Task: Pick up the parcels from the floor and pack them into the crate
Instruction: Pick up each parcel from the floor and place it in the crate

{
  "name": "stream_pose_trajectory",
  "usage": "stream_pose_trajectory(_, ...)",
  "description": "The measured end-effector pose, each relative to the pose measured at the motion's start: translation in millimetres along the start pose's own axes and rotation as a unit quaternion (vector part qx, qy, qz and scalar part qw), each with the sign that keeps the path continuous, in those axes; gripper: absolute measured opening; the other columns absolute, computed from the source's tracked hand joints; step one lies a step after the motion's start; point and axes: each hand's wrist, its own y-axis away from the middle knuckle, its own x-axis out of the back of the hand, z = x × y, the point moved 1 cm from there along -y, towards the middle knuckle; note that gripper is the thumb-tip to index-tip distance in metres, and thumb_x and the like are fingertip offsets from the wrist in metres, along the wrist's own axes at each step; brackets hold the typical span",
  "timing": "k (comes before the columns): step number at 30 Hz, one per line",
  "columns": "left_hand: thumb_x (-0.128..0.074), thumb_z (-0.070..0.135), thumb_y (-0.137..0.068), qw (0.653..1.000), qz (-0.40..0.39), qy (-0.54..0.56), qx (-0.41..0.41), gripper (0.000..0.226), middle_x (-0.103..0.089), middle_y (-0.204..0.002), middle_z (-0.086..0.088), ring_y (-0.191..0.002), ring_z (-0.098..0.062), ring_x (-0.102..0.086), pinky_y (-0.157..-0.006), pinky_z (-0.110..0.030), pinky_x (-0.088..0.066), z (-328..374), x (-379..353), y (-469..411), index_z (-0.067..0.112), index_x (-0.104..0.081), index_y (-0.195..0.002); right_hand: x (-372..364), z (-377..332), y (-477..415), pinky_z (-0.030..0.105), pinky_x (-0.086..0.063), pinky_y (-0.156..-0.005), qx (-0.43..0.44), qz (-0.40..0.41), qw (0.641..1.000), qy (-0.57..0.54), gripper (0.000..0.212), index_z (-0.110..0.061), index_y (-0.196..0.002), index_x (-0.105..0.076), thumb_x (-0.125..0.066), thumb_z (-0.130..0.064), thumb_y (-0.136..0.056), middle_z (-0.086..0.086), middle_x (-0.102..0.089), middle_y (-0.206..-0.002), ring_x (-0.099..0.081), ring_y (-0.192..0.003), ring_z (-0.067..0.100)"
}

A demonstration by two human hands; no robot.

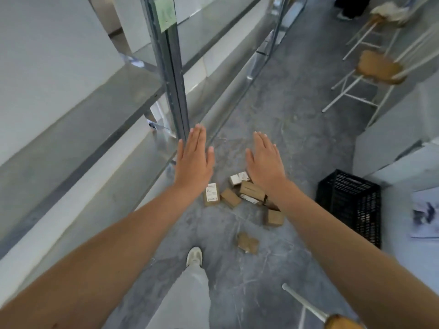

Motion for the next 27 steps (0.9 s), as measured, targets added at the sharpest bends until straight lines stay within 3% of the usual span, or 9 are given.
stream_pose_trajectory(3, -0.027, 0.030, -0.104, 0.995, -0.087, -0.041, -0.041, 0.056, -0.009, -0.164, -0.002, -0.151, -0.014, -0.004, -0.123, -0.043, -0.002, -30.6, -20.7, -40.0, 0.012, -0.012, -0.156, -36.8, 13.9, -30.9, 0.046, -0.023, -0.117, -0.083, -0.042, 0.996, -0.008, 0.052, -0.003, -0.148, -0.030, -0.035, -0.022, -0.100, 0.014, -0.033, -0.154, -0.028, -0.143, 0.027)
stream_pose_trajectory(6, -0.029, 0.030, -0.104, 0.982, -0.146, -0.093, -0.082, 0.056, -0.012, -0.163, -0.002, -0.151, -0.015, -0.007, -0.123, -0.042, -0.004, -68.9, -40.7, -79.5, 0.011, -0.015, -0.155, -70.5, 15.0, -60.7, 0.042, -0.019, -0.119, -0.147, -0.094, 0.984, -0.035, 0.053, -0.005, -0.151, -0.025, -0.035, -0.022, -0.102, 0.012, -0.027, -0.157, -0.023, -0.146, 0.026)
stream_pose_trajectory(12, -0.027, 0.030, -0.105, 0.973, -0.199, -0.112, -0.046, 0.055, -0.013, -0.163, -0.004, -0.151, -0.018, -0.008, -0.121, -0.045, -0.007, -108.8, -98.0, -149.7, 0.010, -0.016, -0.155, -125.8, 12.8, -111.9, 0.037, -0.013, -0.119, -0.137, -0.093, 0.985, -0.049, 0.053, -0.007, -0.151, -0.026, -0.038, -0.020, -0.101, 0.008, -0.029, -0.157, -0.021, -0.147, 0.021)
stream_pose_trajectory(16, -0.030, 0.028, -0.104, 0.968, -0.226, -0.101, -0.049, 0.054, -0.019, -0.162, -0.006, -0.150, -0.019, -0.013, -0.121, -0.046, -0.010, -125.9, -159.7, -174.9, 0.008, -0.021, -0.154, -179.8, 45.8, -145.3, 0.040, -0.024, -0.117, -0.183, -0.102, 0.973, -0.100, 0.051, -0.006, -0.147, -0.032, -0.041, -0.019, -0.099, 0.011, -0.034, -0.152, -0.030, -0.141, 0.026)
stream_pose_trajectory(22, -0.033, 0.028, -0.104, 0.935, -0.323, -0.126, -0.074, 0.051, -0.025, -0.159, -0.008, -0.149, -0.021, -0.017, -0.119, -0.045, -0.015, -186.5, -272.0, -181.2, 0.007, -0.027, -0.151, -294.4, 108.9, -177.0, 0.039, -0.021, -0.120, -0.173, -0.246, 0.952, -0.061, 0.058, -0.009, -0.152, -0.020, -0.042, -0.019, -0.100, 0.008, -0.025, -0.158, -0.023, -0.146, 0.023)
stream_pose_trajectory(27, -0.039, 0.023, -0.102, 0.918, -0.376, -0.113, -0.049, 0.041, -0.042, -0.147, -0.015, -0.135, -0.031, -0.041, -0.108, -0.044, -0.030, -256.7, -375.1, -181.9, 0.002, -0.043, -0.138, -414.8, 148.4, -191.1, 0.039, -0.034, -0.111, -0.225, -0.288, 0.927, -0.085, 0.048, -0.007, -0.144, -0.035, -0.041, -0.015, -0.098, 0.011, -0.040, -0.146, -0.040, -0.134, 0.028)
